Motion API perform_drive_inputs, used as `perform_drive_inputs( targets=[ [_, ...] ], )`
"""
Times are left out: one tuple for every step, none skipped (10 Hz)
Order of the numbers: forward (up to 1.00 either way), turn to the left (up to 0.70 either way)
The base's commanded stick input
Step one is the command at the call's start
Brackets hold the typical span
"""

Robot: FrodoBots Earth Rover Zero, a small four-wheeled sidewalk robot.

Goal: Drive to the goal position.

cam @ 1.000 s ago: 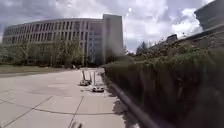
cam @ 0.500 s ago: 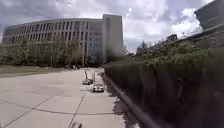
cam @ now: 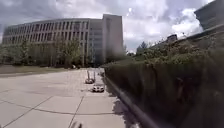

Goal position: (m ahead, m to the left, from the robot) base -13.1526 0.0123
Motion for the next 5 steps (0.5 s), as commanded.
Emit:
perform_drive_inputs(
  targets=[
    [0.05,0.00],
    [0.05,0.00],
    [0.06,0.00],
    [0.06,0.00],
    [0.06,0.00]
  ],
)
